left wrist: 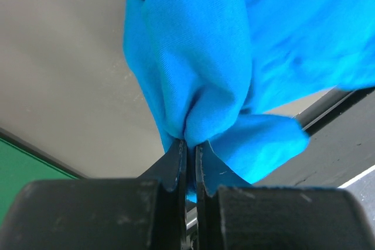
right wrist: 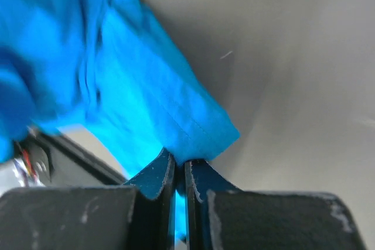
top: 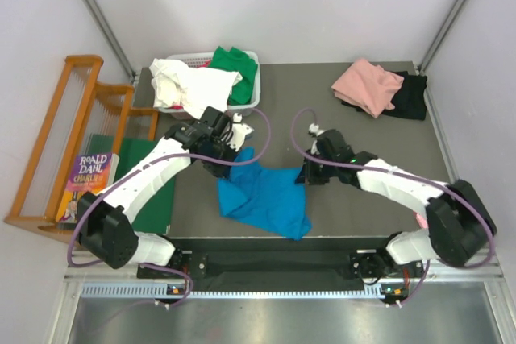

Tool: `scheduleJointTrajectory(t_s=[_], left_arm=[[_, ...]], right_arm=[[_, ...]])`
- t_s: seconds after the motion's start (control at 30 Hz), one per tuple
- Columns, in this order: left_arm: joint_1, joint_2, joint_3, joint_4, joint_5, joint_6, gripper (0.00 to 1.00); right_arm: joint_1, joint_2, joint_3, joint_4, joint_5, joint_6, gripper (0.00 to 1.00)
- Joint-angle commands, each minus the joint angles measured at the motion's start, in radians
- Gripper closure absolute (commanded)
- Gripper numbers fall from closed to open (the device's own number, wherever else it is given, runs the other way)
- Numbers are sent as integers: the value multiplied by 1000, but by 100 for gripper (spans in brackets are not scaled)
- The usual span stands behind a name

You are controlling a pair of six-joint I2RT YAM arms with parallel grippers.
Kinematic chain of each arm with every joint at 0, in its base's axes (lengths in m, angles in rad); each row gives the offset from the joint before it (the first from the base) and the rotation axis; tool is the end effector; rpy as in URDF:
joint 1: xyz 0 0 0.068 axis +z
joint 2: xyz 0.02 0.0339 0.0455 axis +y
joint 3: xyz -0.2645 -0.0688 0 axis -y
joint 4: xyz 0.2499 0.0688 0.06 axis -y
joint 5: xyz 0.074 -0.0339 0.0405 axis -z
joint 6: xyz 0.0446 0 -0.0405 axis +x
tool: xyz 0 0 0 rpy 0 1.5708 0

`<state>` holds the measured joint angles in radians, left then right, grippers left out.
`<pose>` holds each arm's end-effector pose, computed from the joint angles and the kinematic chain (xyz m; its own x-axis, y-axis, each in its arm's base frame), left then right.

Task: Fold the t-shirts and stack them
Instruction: Flatten the tshirt out

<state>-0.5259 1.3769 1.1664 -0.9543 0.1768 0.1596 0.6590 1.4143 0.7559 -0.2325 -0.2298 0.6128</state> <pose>0.2318 -0.1436 0.2712 -0.6964 0.5851 -0.4156 0.6735 0.7329 -0.0968 0.2207 0.1838 0.1780 -0.9110 0.0028 -0.4124 -0.2267 0.8319 0.5065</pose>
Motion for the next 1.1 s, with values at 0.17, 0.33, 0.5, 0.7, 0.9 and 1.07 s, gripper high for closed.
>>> scheduleJointTrajectory(t_s=[0.17, 0.33, 0.5, 0.7, 0.9, 1.07], left_arm=[[10, -19, 139, 16, 167, -40, 100], [10, 28, 135, 23, 171, -42, 100], [10, 50, 102, 49, 165, -40, 96], [21, 44, 58, 91, 118, -32, 57], [81, 44, 50, 92, 148, -55, 22], [64, 45, 85, 77, 225, -61, 8]], right_arm=[[-401, -313, 127, -200, -32, -131, 100], [-460, -311, 142, -232, -60, -159, 100], [-461, -324, 80, -215, -71, -148, 100], [-461, -360, 39, -248, -66, -160, 100], [-456, -481, -18, -329, -52, -168, 100], [-455, -525, -50, -355, -66, -183, 100]])
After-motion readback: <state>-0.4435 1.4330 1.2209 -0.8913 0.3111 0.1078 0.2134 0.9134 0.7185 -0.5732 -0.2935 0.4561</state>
